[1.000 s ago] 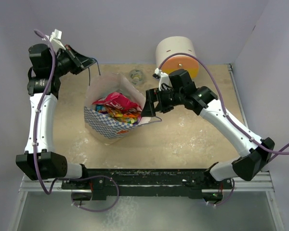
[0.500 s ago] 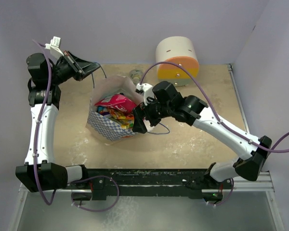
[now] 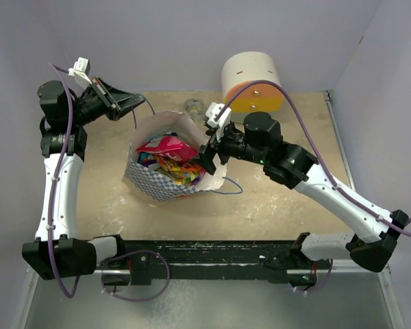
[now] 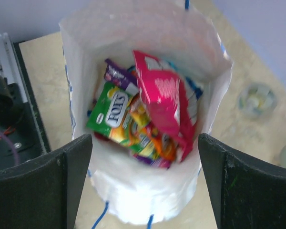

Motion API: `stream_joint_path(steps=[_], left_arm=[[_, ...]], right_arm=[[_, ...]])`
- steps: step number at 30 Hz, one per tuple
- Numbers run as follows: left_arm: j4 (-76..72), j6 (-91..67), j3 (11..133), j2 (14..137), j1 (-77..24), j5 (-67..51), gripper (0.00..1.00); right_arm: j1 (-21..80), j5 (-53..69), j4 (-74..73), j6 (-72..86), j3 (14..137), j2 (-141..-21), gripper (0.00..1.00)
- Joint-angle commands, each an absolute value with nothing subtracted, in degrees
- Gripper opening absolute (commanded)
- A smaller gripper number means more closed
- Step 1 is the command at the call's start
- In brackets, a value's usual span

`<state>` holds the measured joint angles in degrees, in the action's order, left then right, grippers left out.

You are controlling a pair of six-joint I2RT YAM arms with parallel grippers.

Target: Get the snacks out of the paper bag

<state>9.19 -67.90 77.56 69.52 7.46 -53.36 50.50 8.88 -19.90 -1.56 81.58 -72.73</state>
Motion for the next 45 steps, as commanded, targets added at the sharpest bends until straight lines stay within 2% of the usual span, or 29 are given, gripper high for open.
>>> stream_joint_path(steps=[1, 6, 12, 19, 23, 26, 34, 45], left_arm=[[3.7, -71.5, 79.3, 66.7, 6.9, -56.1, 0.00], [6.4, -71.6, 79.1, 65.4, 6.9, -55.6, 0.00], [10.6, -70.0, 79.9, 64.0, 6.9, -55.5, 0.00], [13.0, -69.6, 81.1, 63.2, 6.9, -55.2, 0.00], [16.8, -67.1, 83.7, 64.0, 6.9, -55.2, 0.00], [17.4, -66.9, 84.1, 64.0, 6.9, -55.1, 0.00], [19.3, -65.4, 84.1, 63.2, 6.9, -54.7, 0.00], [21.5, -59.1, 81.1, 59.2, 6.9, -53.1, 0.00]], right_arm=[[50.5, 16.0, -4.7, -19.2, 78.8, -73.1, 0.90], [50.5, 21.2, -9.0, -27.4, 82.4, -79.5, 0.80], [50.2, 23.6, -7.5, -35.0, 81.8, -85.5, 0.85], [49.3, 23.6, -4.6, -37.1, 80.5, -90.7, 0.82], [49.2, 25.8, -5.8, -38.3, 81.5, -92.7, 0.69], [49.2, 26.2, -4.0, -36.4, 81.0, -93.1, 0.47], [49.2, 25.4, -4.3, -32.3, 84.7, -93.0, 0.00], [49.2, 20.9, 0.6, -14.3, 90.3, -87.2, 0.00]])
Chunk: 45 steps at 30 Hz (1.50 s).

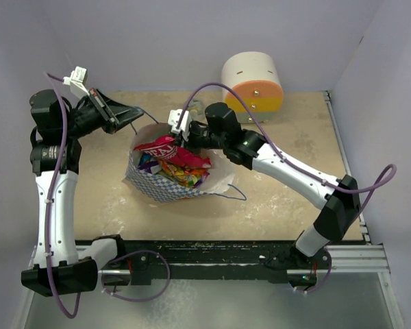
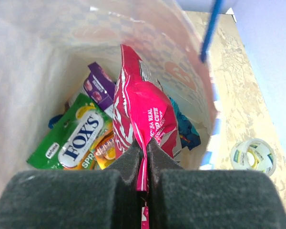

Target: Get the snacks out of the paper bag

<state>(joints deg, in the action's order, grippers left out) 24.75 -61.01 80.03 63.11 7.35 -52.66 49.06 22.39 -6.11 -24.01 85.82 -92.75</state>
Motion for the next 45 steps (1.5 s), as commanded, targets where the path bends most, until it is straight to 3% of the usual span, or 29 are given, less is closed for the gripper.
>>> stream_joint_path(steps=[1, 13, 20, 28, 33, 45], left_arm=[[21.5, -59.1, 81.0, 59.0, 6.9, -52.8, 0.00], [30.4, -55.5, 83.3, 59.7, 6.9, -50.0, 0.00], [35.4, -53.7, 83.0, 60.1, 6.9, -48.6, 0.00], [36.4, -52.9, 83.3, 60.1, 6.9, -48.4, 0.00], [36.6, -52.9, 83.3, 60.4, 6.9, -49.2, 0.00], [37.2, -53.6, 83.5, 61.3, 6.9, -51.9, 0.00]], right_arm=[[49.2, 20.4, 0.4, -13.0, 90.6, -86.4, 0.00], [49.2, 11.5, -6.6, -0.8, 90.2, -70.3, 0.00], [49.2, -10.8, -14.7, 8.3, 95.8, -63.0, 0.00], [47.6, -46.1, -22.6, 5.3, 99.6, -64.6, 0.00], [35.0, -36.6, -25.0, 12.3, 94.7, -66.7, 0.00], [25.7, -13.1, -10.6, 20.5, 80.7, -78.0, 0.00]])
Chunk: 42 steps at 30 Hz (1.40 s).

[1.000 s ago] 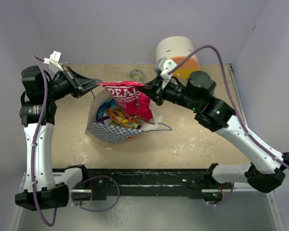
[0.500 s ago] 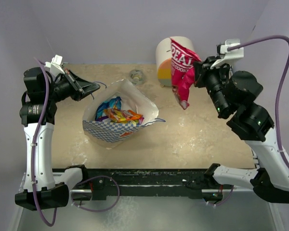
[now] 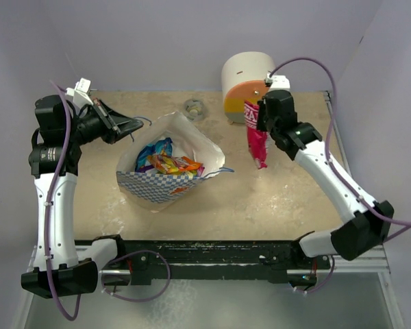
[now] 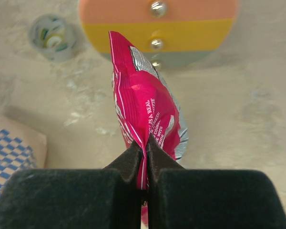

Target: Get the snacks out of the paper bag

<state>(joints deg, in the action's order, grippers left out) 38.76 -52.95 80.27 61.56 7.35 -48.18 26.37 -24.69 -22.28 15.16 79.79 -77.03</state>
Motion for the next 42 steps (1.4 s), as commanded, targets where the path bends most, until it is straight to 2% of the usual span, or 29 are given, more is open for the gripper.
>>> stream_joint_path(steps=[1, 4, 10, 11, 14, 16, 20, 26, 32, 35, 42], left_arm=[[37.2, -53.6, 83.6, 61.4, 6.9, -51.9, 0.00], [37.0, -53.3, 84.0, 62.1, 6.9, -52.0, 0.00], [36.8, -52.8, 85.2, 63.2, 6.9, -52.2, 0.00], [36.9, -52.8, 85.1, 63.2, 6.9, -52.2, 0.00], [36.8, -52.7, 85.1, 63.3, 6.9, -52.4, 0.00], [36.7, -52.4, 85.2, 63.1, 6.9, -52.6, 0.00], [36.4, -51.3, 85.1, 62.6, 6.9, -53.0, 0.00], [34.3, -49.2, 86.5, 62.3, 6.9, -53.9, 0.00], [34.0, -48.4, 86.0, 61.2, 6.9, -53.9, 0.00], [34.0, -48.3, 85.0, 60.7, 6.9, -54.1, 0.00], [33.0, -49.3, 85.7, 60.7, 6.9, -55.9, 0.00]], right_arm=[[24.7, -10.9, -8.9, 22.1, 80.3, -78.6, 0.00], [20.3, -5.0, -4.1, 25.5, 76.5, -78.8, 0.00], [3.6, 5.3, 3.2, 28.3, 61.1, -78.7, 0.00], [1.1, 6.6, 4.2, 27.9, 57.8, -78.5, 0.02], [-6.1, 7.6, 6.9, 26.4, 50.0, -76.2, 0.19], [-9.0, 4.7, 4.0, 24.3, 47.8, -74.2, 0.25], [-9.3, -4.6, -4.5, 19.7, 48.5, -71.8, 0.42], [-8.9, -2.3, -15.0, 18.1, 54.1, -69.7, 0.62], [-2.6, -1.1, -20.4, 18.1, 61.8, -68.2, 0.68], [2.0, 0.4, -16.9, 18.2, 65.4, -69.4, 0.75], [4.4, 16.6, -9.0, 24.0, 66.8, -85.5, 0.78]])
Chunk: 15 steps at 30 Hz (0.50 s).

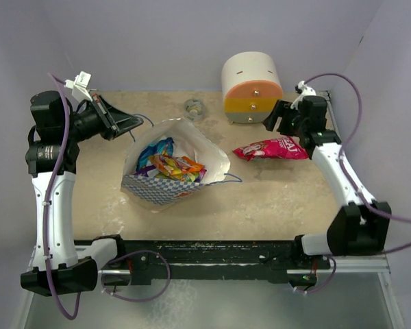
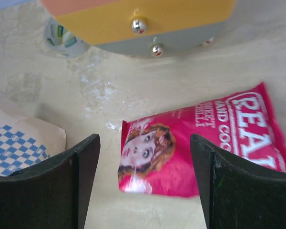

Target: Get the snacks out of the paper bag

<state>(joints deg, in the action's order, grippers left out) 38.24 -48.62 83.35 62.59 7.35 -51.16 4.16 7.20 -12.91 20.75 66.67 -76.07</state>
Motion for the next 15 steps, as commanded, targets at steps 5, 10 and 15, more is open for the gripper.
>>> stream_joint_path(steps=[5, 10, 15], left_arm=[[32.7, -47.7, 87.4, 61.8, 6.9, -58.2, 0.00], [37.6, -44.4, 89.5, 62.0, 6.9, -52.9, 0.00], [36.9, -45.7, 88.3, 61.2, 6.9, -48.5, 0.00]], right_arm=[[4.4, 16.2, -7.7, 24.1, 59.3, -86.9, 0.79], [4.4, 15.2, -5.4, 22.9, 45.2, -80.7, 0.79], [4.4, 13.5, -6.7, 20.7, 41.8, -78.9, 0.79]])
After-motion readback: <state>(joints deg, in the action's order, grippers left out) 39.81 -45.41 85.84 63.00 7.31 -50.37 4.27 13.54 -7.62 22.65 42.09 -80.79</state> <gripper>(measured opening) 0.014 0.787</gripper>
